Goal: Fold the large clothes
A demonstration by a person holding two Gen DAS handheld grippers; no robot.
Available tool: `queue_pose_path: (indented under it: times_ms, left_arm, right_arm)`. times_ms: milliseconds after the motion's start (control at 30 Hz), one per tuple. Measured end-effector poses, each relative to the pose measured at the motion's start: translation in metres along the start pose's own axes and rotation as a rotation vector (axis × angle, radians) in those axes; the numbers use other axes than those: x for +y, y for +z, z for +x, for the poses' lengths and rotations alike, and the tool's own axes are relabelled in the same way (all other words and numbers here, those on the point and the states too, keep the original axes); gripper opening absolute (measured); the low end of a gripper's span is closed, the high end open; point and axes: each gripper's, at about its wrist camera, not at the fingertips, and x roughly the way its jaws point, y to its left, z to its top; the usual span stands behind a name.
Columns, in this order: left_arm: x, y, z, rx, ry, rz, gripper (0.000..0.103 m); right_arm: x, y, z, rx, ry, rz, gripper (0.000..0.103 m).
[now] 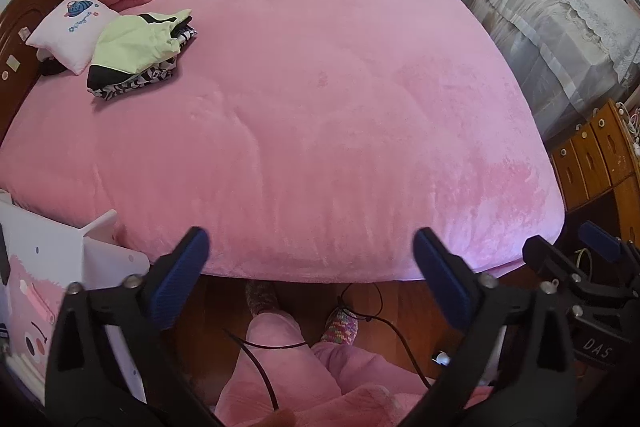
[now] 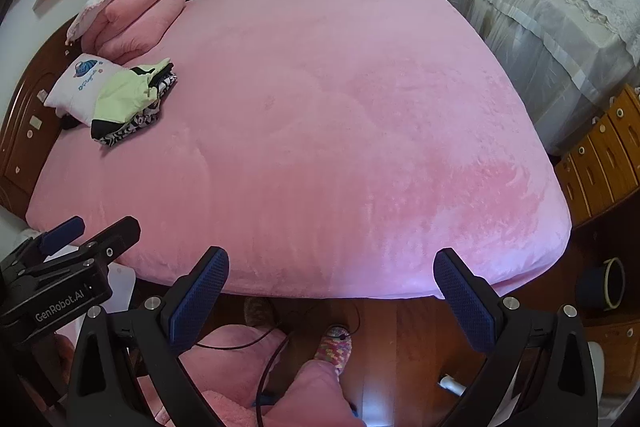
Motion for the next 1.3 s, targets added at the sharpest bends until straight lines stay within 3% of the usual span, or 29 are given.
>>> queue_pose_path:
  times_ms: [1300]
  left_arm:
    - [-0.013,0.017,-0.002,-0.066,0.01,0.05,0.103]
  right_arm:
    - [-0.002,0.016,0.013,0.019,-0.008,-0.009,0.103]
